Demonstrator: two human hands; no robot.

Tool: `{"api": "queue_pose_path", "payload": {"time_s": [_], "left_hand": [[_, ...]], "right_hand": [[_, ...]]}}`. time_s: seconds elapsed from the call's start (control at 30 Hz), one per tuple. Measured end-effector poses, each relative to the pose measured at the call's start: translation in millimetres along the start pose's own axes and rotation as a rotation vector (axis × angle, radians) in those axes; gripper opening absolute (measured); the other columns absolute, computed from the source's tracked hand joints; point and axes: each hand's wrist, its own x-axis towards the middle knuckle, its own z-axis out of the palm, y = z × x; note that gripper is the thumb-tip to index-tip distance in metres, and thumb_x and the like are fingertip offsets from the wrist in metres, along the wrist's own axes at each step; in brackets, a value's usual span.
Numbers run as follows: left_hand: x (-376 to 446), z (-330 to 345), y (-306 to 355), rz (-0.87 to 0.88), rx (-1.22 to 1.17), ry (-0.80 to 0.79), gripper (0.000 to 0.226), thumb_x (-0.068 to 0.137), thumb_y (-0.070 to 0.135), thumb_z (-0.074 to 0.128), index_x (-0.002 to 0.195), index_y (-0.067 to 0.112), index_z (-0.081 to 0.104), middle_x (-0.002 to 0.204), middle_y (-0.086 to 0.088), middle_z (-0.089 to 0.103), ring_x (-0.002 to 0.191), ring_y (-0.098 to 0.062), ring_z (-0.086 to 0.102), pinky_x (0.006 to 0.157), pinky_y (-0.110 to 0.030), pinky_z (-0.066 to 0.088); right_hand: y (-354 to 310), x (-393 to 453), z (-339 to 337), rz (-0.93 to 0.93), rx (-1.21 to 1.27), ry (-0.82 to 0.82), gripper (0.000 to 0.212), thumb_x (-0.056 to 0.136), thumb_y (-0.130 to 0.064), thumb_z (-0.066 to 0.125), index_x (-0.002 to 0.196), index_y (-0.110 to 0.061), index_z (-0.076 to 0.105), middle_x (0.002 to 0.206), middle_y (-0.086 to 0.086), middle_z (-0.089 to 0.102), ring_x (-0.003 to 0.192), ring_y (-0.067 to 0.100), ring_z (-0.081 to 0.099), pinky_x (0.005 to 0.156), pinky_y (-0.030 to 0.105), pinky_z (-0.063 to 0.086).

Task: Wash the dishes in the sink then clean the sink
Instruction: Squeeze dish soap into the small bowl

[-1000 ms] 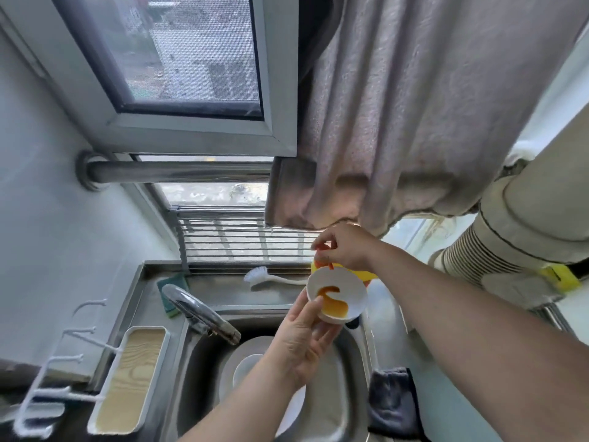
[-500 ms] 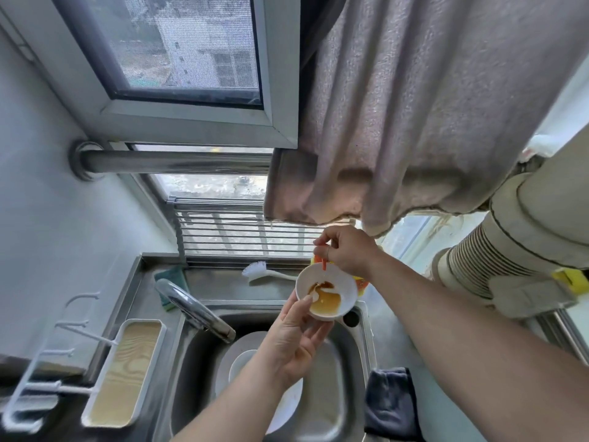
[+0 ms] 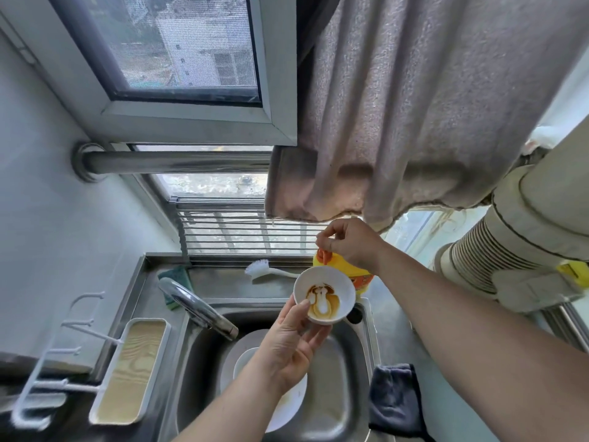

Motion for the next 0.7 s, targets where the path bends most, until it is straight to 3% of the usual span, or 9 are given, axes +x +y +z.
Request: {"api": "queue_pose_path", "payload": {"time_s": [0.27,0.37,0.47,0.6,0.7], "left_hand": [[1.6,2.2,-1.5,-0.017,-0.002,-0.007,0.052,0.078,0.013,0.079,0.129,0.017,0.07,0.125,-0.02,0.072,0.108,-0.032,0.072,0.095,-0.039,0.059],[0.8,2.1,-2.5,-0.02,0.002,-0.006,0.053,0.078,0.012,0.08,0.13,0.017,0.069,0.126,-0.021,0.072,0.109,-0.033,0.072,0.095,-0.04,0.059],[-0.1,2.1,-2.3,-0.016,0.004,-0.001,0.051,0.079,0.012,0.079,0.129,0.017,0.071,0.123,-0.02,0.073,0.105,-0.032,0.074,0.094,-0.04,0.059],[0.9,1.4,-1.1,-0.018,-0.011,0.006,0.05,0.077,0.012,0.079,0.126,0.017,0.072,0.121,-0.02,0.073,0.107,-0.033,0.073,0.094,-0.041,0.059],[0.8,1.8,-1.3,-0.019,-0.009,0.01,0.049,0.077,0.012,0.08,0.125,0.016,0.072,0.121,-0.021,0.073,0.106,-0.033,0.073,0.095,-0.04,0.06]], "right_hand": [[-4.0,-5.5,8.0,-0.011,-0.255,0.029,0.014,0.088,-0.051,0.074,0.089,-0.037,0.072,0.072,-0.013,0.058,0.075,0.006,0.054,0.081,0.037,0.042],[0.7,-4.0,5.0,0.007,-0.202,0.024,0.016,0.09,-0.052,0.073,0.088,-0.036,0.072,0.075,-0.012,0.061,0.076,0.008,0.056,0.08,0.037,0.045],[4.7,1.5,0.9,0.023,-0.078,0.042,0.019,0.087,-0.055,0.075,0.084,-0.036,0.074,0.083,-0.01,0.069,0.084,0.015,0.063,0.088,0.043,0.055],[3.9,0.5,4.1,0.007,-0.074,0.047,0.019,0.083,-0.052,0.079,0.085,-0.034,0.075,0.068,-0.015,0.057,0.07,0.01,0.053,0.077,0.038,0.049],[-0.7,-3.3,7.5,-0.007,-0.209,0.043,0.017,0.086,-0.051,0.077,0.087,-0.035,0.073,0.071,-0.013,0.058,0.072,0.007,0.054,0.078,0.036,0.045]]}}
